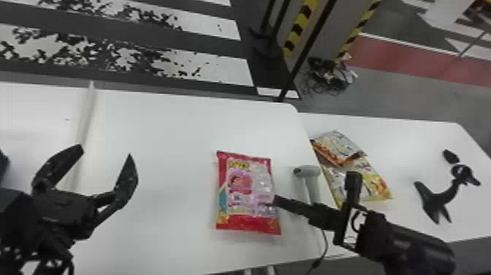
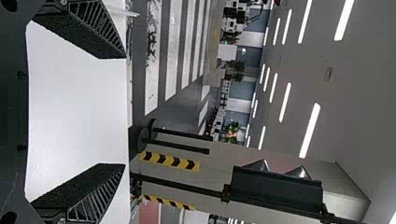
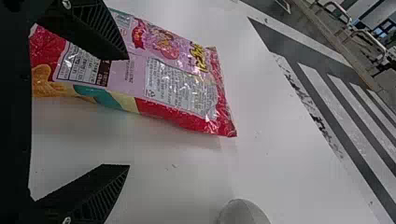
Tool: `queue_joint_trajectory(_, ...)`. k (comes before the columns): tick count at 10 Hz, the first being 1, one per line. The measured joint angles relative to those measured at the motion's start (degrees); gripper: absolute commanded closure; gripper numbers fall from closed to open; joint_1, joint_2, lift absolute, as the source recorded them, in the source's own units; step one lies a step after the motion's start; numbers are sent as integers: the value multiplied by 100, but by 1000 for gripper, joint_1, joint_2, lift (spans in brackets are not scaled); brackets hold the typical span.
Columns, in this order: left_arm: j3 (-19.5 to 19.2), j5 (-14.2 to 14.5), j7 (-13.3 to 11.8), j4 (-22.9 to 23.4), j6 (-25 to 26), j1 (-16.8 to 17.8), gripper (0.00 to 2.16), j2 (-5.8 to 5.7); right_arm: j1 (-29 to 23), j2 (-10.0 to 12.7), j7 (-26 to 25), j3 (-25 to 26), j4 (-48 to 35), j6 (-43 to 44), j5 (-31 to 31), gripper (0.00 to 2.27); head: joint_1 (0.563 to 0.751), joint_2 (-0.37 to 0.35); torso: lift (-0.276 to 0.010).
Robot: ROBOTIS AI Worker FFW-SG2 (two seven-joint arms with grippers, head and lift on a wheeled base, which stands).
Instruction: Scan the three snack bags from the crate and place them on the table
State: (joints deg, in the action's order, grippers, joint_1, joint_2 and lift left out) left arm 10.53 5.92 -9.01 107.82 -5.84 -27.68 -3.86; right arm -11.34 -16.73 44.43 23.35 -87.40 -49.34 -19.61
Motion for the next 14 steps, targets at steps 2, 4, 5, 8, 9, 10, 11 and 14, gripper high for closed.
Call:
queue_joint_trajectory(2,28,-41,9,-16,0,-7,36,9,60,-22,41,-216,47,-138,1,90,695,-326,-62)
queue_joint_trajectory(4,28,-55,22,-7,-7,-34,36,0,171,-29,159,-378,161,-280,7,944,695,-304,-62)
queue_joint_trajectory(5,28,-56,26,7,-15,-50,36,-12,244,-72,236,-450,249,-328,40,1683,695,-300,-62)
queue_joint_trajectory(8,4,-33,30,82,-19,-68,36,-27,267,-157,265,-509,300,-384,61,2165,695,-299,-62)
queue_joint_trajectory(9,3,-24,30,85,-18,-70,36,-27,243,-159,261,-480,290,-391,26,2196,695,-300,-62)
queue_joint_trajectory(10,8,-22,31,73,-18,-70,36,-29,213,-159,257,-448,214,-460,-20,2196,695,-302,-62)
queue_joint_trajectory(11,5,-21,37,70,-18,-71,36,-34,146,-159,261,-411,2,-654,-121,2196,695,-298,-62)
queue_joint_trajectory(14,-49,-13,40,55,-1,-76,36,-36,-114,-1,251,177,-807,-1053,-965,2196,695,-274,-62)
